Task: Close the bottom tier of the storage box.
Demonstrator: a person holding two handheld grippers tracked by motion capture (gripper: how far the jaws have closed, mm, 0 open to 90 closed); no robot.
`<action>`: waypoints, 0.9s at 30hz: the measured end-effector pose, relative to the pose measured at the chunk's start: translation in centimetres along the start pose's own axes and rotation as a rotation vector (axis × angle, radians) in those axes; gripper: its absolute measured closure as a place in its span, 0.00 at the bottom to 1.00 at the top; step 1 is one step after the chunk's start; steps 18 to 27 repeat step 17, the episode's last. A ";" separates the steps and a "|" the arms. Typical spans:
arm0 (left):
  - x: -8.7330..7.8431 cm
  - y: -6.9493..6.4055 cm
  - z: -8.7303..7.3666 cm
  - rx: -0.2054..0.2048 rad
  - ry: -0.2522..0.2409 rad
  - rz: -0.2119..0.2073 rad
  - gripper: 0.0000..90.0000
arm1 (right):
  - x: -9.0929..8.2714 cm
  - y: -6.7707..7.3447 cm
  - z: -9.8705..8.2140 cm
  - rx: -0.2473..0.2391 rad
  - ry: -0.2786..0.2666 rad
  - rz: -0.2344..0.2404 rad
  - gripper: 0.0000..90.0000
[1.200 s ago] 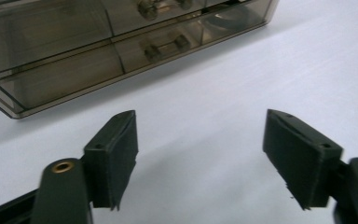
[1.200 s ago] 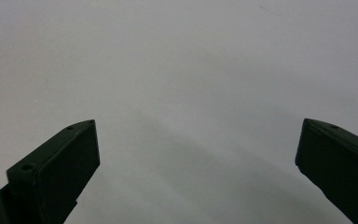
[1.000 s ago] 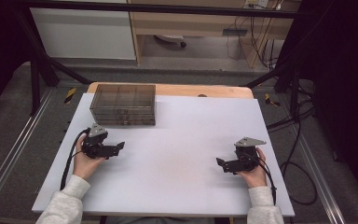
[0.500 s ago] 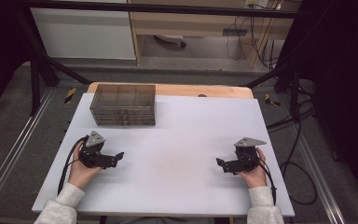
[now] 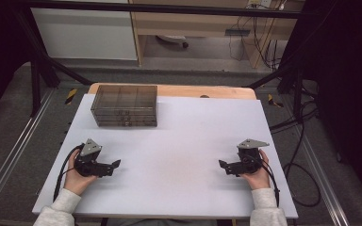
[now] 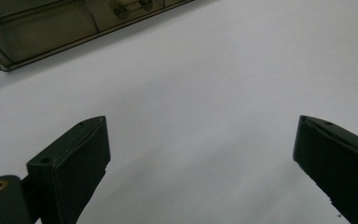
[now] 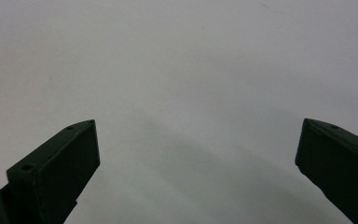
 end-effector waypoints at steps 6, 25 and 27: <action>-0.3 0.0 -0.1 -0.002 -0.009 0.002 0.04 | 0.0 0.1 0.0 -0.001 0.000 0.005 0.00; -0.2 0.0 -0.3 0.003 0.001 0.003 0.04 | 0.2 0.1 -0.1 -0.002 0.010 0.005 0.00; -0.2 0.0 -0.3 0.003 0.001 0.003 0.04 | 0.2 0.1 -0.1 -0.002 0.010 0.005 0.00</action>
Point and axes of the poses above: each handheld gripper's, and its own axes: x roughly forward along the jaws, z roughly out of its top, y roughly to its left, the point moved 9 cm from there along x, roughly forward along the jaws, and after that the axes turned 14 degrees about y, right-handed, at the moved point
